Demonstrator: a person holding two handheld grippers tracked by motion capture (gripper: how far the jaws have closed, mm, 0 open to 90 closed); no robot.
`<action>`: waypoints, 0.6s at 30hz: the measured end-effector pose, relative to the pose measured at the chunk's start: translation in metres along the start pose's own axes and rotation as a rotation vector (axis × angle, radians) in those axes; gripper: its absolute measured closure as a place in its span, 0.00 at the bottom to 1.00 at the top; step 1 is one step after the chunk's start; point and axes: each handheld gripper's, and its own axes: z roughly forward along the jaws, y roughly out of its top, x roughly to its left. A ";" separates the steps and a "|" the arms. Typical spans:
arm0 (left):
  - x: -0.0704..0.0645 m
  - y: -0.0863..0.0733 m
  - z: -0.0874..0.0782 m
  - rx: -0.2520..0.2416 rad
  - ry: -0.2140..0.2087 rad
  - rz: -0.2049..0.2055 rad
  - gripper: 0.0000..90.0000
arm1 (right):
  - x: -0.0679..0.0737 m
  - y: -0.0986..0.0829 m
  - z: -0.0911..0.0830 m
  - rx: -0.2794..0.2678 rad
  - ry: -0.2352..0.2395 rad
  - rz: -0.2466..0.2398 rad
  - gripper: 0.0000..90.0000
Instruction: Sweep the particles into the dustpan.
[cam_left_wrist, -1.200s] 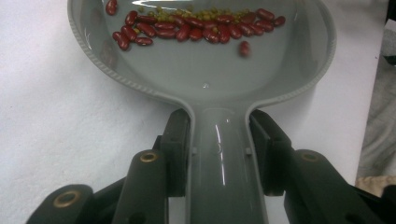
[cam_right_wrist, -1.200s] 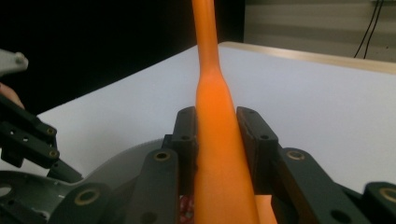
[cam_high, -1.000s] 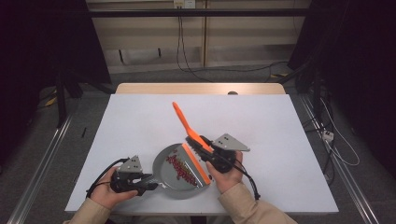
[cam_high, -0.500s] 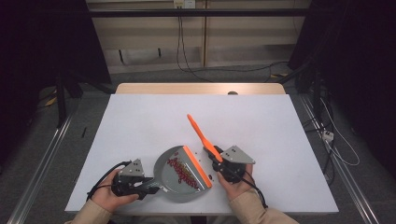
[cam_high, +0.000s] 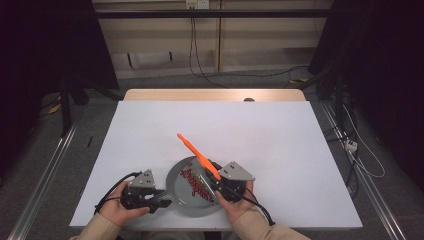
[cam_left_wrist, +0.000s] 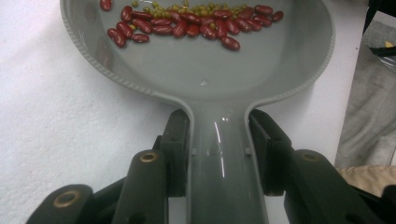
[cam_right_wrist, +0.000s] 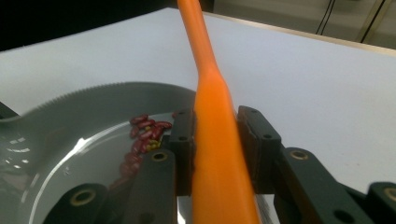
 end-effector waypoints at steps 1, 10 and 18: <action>0.000 0.000 0.000 0.001 0.001 -0.002 0.70 | 0.001 0.000 0.000 -0.006 0.011 0.016 0.77; -0.001 -0.001 0.000 0.000 0.014 0.003 0.70 | 0.013 0.012 0.008 -0.090 0.073 0.030 0.78; -0.001 -0.002 -0.001 -0.004 -0.011 0.012 0.70 | -0.024 0.022 -0.015 -0.127 0.013 0.066 0.78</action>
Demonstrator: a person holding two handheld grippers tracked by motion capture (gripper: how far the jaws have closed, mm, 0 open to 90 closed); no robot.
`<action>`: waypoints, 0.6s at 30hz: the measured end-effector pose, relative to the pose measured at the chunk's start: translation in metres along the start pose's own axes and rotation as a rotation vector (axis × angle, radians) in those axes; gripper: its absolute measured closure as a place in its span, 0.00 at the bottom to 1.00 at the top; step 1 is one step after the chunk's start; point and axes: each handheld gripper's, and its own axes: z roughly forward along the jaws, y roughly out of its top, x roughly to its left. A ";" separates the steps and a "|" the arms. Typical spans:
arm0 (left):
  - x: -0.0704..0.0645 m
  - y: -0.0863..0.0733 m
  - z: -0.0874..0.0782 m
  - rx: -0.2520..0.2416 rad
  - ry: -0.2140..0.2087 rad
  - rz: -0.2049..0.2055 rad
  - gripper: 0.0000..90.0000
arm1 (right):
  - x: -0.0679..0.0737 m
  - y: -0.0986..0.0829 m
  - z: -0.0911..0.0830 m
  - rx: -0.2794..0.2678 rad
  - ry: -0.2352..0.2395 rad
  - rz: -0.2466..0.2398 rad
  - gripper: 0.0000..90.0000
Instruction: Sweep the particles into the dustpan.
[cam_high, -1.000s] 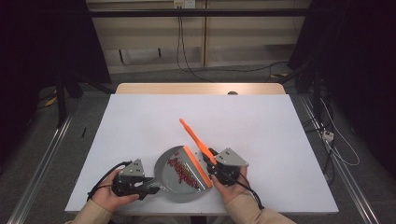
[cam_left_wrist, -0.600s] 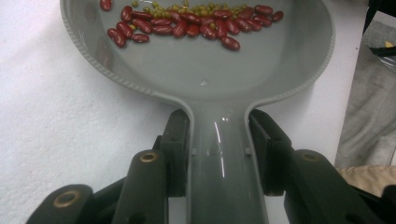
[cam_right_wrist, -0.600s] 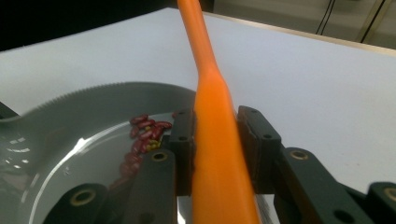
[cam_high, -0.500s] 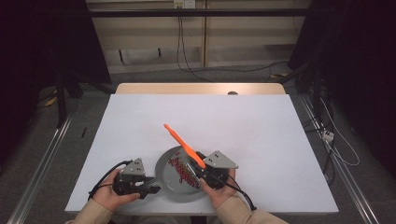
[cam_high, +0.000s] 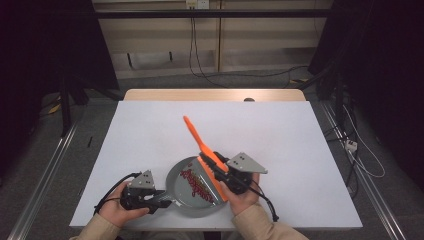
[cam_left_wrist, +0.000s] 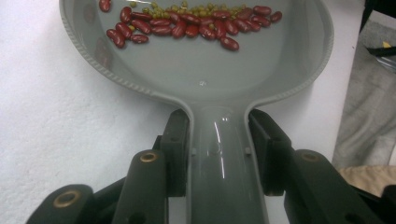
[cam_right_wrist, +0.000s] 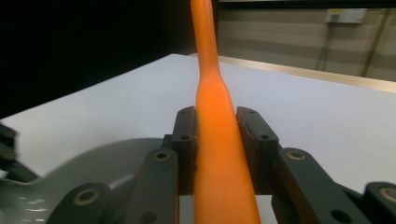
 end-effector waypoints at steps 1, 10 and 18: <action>0.000 0.000 0.000 0.000 0.000 0.000 0.70 | -0.006 -0.002 -0.004 0.003 -0.021 -0.003 0.78; -0.005 0.000 0.000 0.011 -0.001 0.006 0.70 | -0.008 -0.028 -0.012 0.071 -0.096 -0.031 0.78; -0.004 0.000 0.000 0.012 0.010 -0.006 0.70 | 0.028 -0.033 -0.002 0.060 -0.020 0.026 0.77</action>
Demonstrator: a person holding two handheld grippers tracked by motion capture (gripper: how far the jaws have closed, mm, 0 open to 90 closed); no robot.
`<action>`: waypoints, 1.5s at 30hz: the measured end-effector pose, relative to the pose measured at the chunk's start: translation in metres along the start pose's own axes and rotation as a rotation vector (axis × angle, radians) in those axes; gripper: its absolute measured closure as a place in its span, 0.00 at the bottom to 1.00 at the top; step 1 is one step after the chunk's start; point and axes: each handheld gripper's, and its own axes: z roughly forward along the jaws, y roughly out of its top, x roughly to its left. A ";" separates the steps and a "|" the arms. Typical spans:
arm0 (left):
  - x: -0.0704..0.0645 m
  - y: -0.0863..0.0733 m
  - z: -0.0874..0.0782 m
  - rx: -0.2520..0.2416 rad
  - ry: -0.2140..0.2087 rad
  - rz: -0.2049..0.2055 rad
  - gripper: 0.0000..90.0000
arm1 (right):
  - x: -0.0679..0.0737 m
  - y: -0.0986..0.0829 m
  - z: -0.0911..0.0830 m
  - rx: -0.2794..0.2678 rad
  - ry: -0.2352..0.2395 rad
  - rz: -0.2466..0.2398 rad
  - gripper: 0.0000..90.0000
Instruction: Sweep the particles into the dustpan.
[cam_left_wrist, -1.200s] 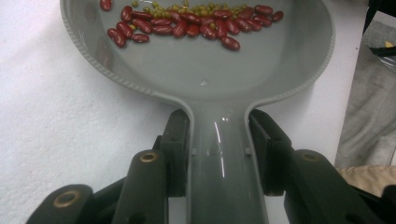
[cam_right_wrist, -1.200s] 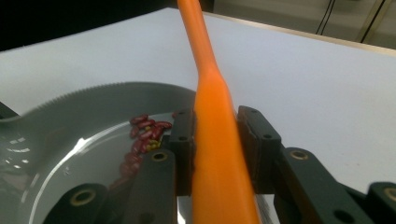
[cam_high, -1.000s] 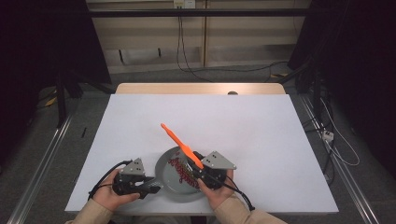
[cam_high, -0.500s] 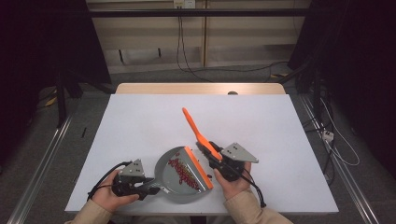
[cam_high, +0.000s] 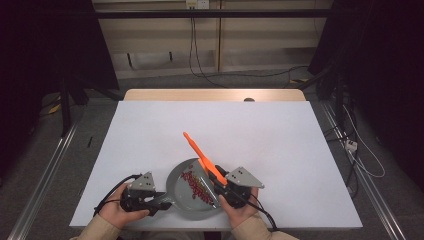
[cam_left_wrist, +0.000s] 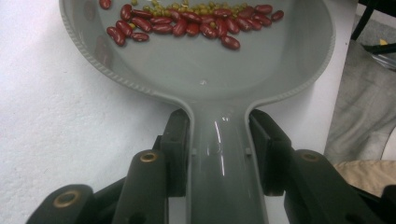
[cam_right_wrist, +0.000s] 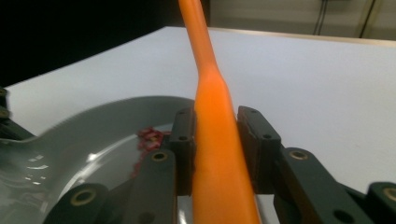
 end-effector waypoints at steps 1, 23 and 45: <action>0.000 0.000 0.000 -0.003 0.001 -0.004 0.70 | 0.002 0.000 0.002 -0.014 0.014 0.007 0.77; 0.010 0.000 -0.008 0.020 0.017 -0.036 0.70 | -0.041 0.023 0.036 0.039 -0.026 -0.115 0.78; 0.012 -0.004 -0.004 0.001 0.037 -0.056 0.70 | -0.048 0.034 0.007 -0.051 0.038 0.017 0.78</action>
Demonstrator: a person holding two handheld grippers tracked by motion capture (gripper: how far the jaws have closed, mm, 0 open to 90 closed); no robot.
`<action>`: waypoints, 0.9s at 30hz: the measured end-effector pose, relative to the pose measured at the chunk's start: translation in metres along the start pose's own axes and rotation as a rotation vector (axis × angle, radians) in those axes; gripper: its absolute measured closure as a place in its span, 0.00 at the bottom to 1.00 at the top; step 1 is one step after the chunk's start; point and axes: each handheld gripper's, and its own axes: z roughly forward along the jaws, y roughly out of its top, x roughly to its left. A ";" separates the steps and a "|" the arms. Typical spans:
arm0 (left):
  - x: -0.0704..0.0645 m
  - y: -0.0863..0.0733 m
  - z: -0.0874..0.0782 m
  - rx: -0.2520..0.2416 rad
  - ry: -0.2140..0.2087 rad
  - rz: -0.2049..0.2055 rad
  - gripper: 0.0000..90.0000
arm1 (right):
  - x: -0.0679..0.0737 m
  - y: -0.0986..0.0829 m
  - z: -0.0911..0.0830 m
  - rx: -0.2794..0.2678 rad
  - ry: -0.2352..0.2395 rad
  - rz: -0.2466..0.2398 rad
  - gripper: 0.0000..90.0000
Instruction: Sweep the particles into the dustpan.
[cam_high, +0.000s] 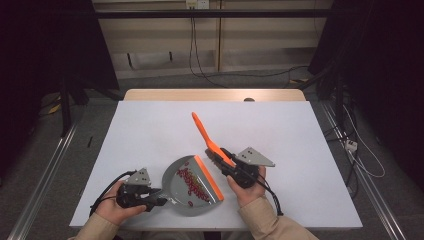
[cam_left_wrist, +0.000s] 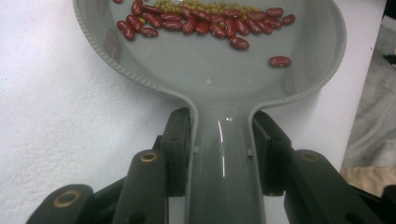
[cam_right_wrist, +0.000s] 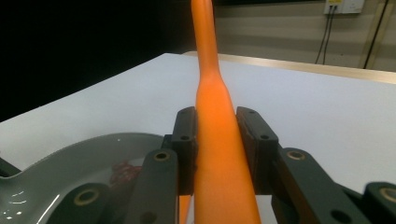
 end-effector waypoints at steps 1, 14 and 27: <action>0.000 0.000 0.000 0.000 0.003 0.003 0.70 | -0.002 0.000 -0.002 -0.001 -0.008 -0.004 0.78; -0.003 0.001 0.014 -0.047 0.078 0.042 0.71 | -0.025 0.000 -0.014 0.001 -0.062 0.009 0.78; 0.009 0.003 0.002 -0.159 0.181 -0.027 0.71 | -0.042 0.001 -0.024 0.004 -0.104 0.018 0.78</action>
